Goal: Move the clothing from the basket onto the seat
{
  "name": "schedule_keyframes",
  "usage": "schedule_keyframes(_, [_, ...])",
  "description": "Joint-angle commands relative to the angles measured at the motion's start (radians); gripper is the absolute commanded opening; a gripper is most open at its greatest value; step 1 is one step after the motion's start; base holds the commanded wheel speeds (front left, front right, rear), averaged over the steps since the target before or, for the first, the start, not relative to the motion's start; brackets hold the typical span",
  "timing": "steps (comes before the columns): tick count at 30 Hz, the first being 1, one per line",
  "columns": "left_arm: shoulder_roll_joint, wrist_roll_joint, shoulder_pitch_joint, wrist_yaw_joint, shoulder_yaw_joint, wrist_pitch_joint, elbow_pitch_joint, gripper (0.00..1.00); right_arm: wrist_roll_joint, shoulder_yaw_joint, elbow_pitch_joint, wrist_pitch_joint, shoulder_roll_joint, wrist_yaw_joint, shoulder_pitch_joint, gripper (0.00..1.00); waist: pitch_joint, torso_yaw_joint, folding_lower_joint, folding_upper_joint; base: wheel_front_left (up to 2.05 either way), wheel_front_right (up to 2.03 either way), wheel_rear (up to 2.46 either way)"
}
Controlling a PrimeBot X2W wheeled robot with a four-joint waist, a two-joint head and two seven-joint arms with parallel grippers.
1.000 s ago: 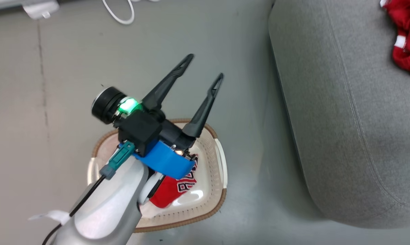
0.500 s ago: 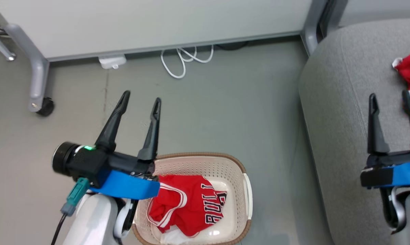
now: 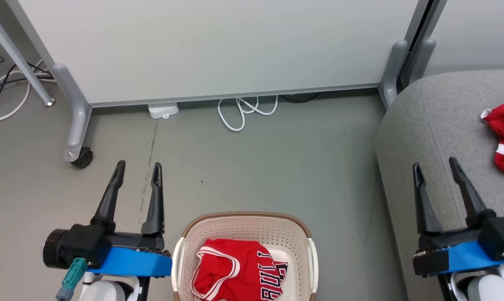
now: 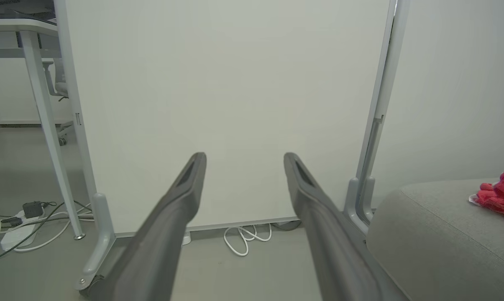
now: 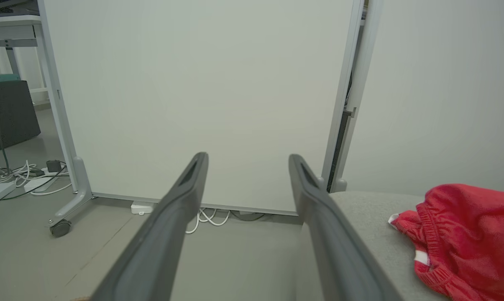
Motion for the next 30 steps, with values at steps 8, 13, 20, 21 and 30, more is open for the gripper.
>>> schedule_keyframes(8, [-0.017,0.015,0.053,-0.008,0.050,-0.003,0.008,1.00,-0.003,-0.015,0.009,-0.001,0.034,0.001,0.070,1.00,-0.039,0.006,0.0002,-0.0001,0.00,0.00,0.00])
schedule_keyframes(13, [-0.022,0.022,0.069,-0.006,0.052,-0.003,0.018,1.00,0.000,-0.021,0.025,-0.001,0.044,0.001,0.089,1.00,-0.053,0.009,0.0002,-0.0001,0.00,0.00,0.00])
schedule_keyframes(20, [-0.026,0.023,0.077,-0.006,0.052,-0.003,0.024,1.00,-0.001,-0.017,0.036,-0.001,0.049,0.001,0.089,1.00,-0.048,0.010,0.0002,-0.0001,0.00,0.00,0.00])
schedule_keyframes(21, [-0.026,0.024,0.077,-0.006,0.052,-0.003,0.024,1.00,-0.001,-0.017,0.036,-0.001,0.049,0.000,0.087,1.00,-0.047,0.010,0.0002,-0.0001,0.00,0.00,0.00])
schedule_keyframes(30, [-0.012,0.025,0.047,-0.006,0.024,-0.003,0.036,1.00,-0.002,-0.010,0.031,-0.001,0.050,0.001,0.069,1.00,-0.033,0.005,0.0002,-0.0001,0.00,0.00,0.00])
